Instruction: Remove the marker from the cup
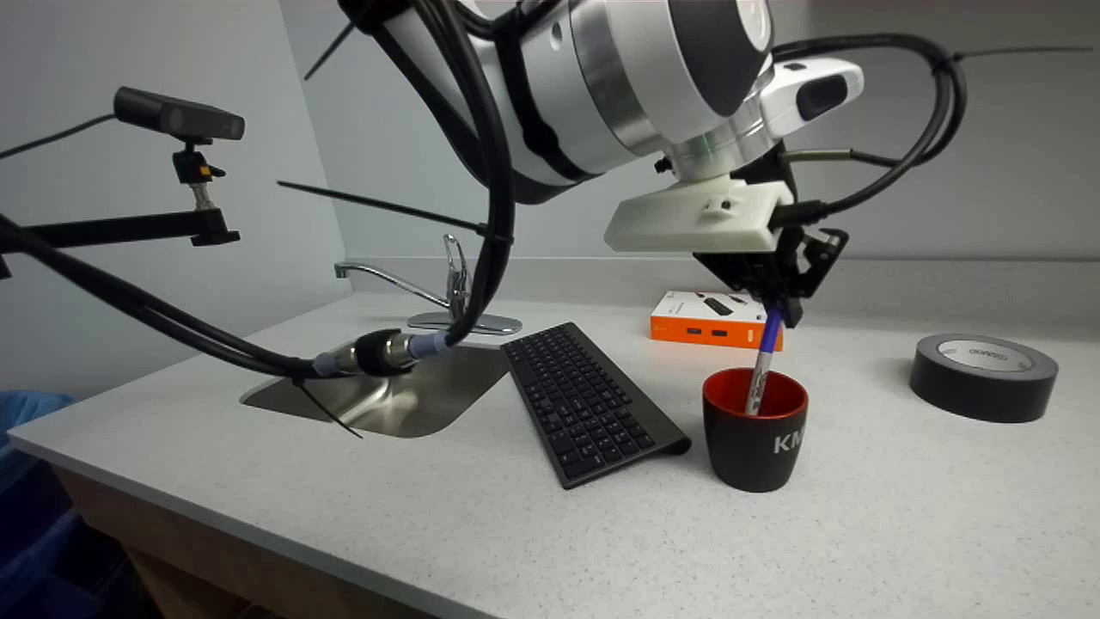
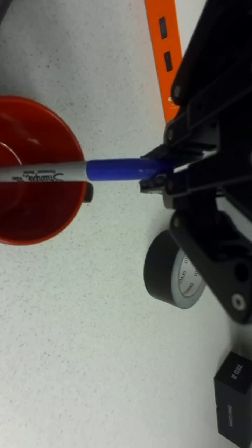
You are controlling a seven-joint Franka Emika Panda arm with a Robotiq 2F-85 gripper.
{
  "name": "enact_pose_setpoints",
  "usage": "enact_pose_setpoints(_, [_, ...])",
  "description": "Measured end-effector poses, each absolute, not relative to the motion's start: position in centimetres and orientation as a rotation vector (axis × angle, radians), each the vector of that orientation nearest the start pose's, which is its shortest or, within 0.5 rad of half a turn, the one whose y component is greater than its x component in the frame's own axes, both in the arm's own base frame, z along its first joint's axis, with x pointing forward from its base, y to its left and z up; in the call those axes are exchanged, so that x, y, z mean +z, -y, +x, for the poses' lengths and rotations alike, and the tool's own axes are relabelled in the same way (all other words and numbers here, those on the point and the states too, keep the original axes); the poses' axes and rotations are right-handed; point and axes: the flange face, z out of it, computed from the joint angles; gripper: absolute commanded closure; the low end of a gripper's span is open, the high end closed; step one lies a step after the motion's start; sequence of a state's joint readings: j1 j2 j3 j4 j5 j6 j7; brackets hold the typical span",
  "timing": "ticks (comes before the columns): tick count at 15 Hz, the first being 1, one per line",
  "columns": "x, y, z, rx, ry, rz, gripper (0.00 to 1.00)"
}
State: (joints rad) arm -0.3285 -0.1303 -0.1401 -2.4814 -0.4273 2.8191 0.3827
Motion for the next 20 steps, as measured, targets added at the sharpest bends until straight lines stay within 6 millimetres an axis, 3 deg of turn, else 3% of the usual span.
enact_pose_setpoints(5, [44.7,19.5,44.5,-0.958,-0.798,-3.117,0.97])
enact_pose_setpoints(7, [45.7,18.5,45.0,-0.983,-0.797,-3.090,0.97])
enact_pose_setpoints(15, [42.0,13.5,46.8,-0.616,-0.776,-3.154,0.97])
enact_pose_setpoints(17, [41.2,13.5,47.3,-0.557,-0.801,-3.160,0.97])
enact_pose_setpoints(20, [41.4,14.6,48.8,-0.532,-0.878,-3.150,0.97])
